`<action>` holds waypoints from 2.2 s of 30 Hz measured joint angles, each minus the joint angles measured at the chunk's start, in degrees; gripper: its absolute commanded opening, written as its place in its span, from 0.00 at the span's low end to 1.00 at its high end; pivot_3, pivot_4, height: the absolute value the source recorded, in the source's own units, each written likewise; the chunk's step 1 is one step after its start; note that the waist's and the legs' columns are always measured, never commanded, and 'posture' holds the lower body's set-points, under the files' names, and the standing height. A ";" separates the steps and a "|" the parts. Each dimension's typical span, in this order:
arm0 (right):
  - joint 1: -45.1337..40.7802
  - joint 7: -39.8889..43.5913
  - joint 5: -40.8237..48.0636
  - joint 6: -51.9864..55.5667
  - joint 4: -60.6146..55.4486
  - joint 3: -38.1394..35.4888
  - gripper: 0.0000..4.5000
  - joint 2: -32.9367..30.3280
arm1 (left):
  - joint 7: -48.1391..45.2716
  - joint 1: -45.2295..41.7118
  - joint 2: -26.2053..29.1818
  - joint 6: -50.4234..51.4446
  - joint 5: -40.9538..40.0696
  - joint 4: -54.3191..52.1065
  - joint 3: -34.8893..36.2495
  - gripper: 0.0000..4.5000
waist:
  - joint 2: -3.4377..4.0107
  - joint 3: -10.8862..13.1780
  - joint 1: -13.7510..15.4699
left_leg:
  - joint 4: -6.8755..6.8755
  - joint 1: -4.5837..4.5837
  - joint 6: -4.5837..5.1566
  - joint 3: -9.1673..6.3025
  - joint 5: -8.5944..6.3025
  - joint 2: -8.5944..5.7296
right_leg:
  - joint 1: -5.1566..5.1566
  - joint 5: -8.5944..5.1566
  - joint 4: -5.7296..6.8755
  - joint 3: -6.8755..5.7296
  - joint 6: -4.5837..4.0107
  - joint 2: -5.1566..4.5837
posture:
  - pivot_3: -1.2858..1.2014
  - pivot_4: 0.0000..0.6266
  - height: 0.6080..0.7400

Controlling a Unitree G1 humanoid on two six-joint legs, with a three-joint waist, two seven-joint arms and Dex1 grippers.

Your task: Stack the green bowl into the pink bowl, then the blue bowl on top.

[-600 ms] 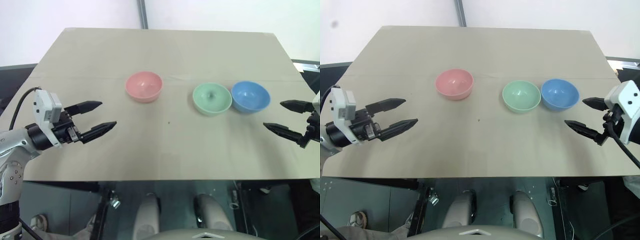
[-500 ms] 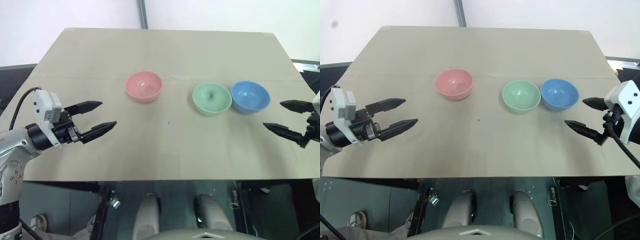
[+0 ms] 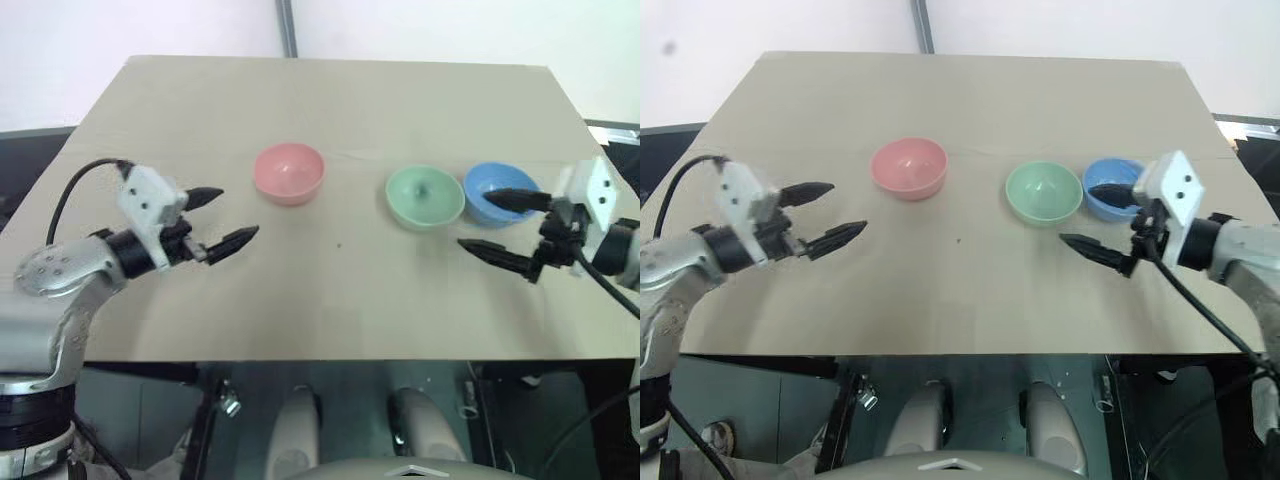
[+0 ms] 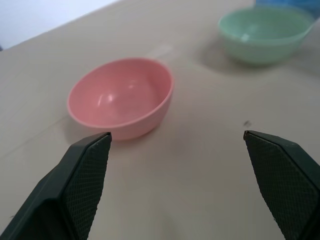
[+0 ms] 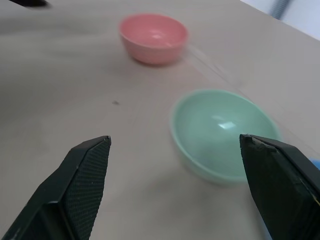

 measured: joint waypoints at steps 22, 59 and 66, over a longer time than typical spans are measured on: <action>5.94 -6.82 -1.12 -3.48 -5.88 3.93 1.00 4.10 | -21.14 -45.54 -10.19 -19.76 39.53 43.22 -43.36 0.37 | 0.05 0.02 0.90 | 0.17 -0.12 0.01 -0.04 0.01 -0.01 | -0.01 0.00 0.05 -0.03 0.00 0.03 | 0.52 0.24 1.00; 5.89 -11.69 -8.86 -5.26 -3.92 6.00 1.00 1.18 | -35.67 -30.20 -4.12 -8.25 19.27 8.66 -26.20 0.51 | 0.08 0.03 0.54 | 0.75 0.03 0.02 -0.02 0.00 0.00 | 0.00 -0.02 0.82 0.09 0.02 0.07 | 0.52 0.24 1.00; -3.81 -5.73 -18.08 -10.41 15.73 11.42 1.00 -2.93 | -27.36 -17.27 -3.71 5.30 4.95 0.12 -5.58 0.51 | 0.09 0.04 -0.34 | 0.71 -0.02 0.02 -0.02 0.00 0.00 | -0.03 -0.03 0.77 0.08 0.02 0.04 | 0.52 0.24 1.00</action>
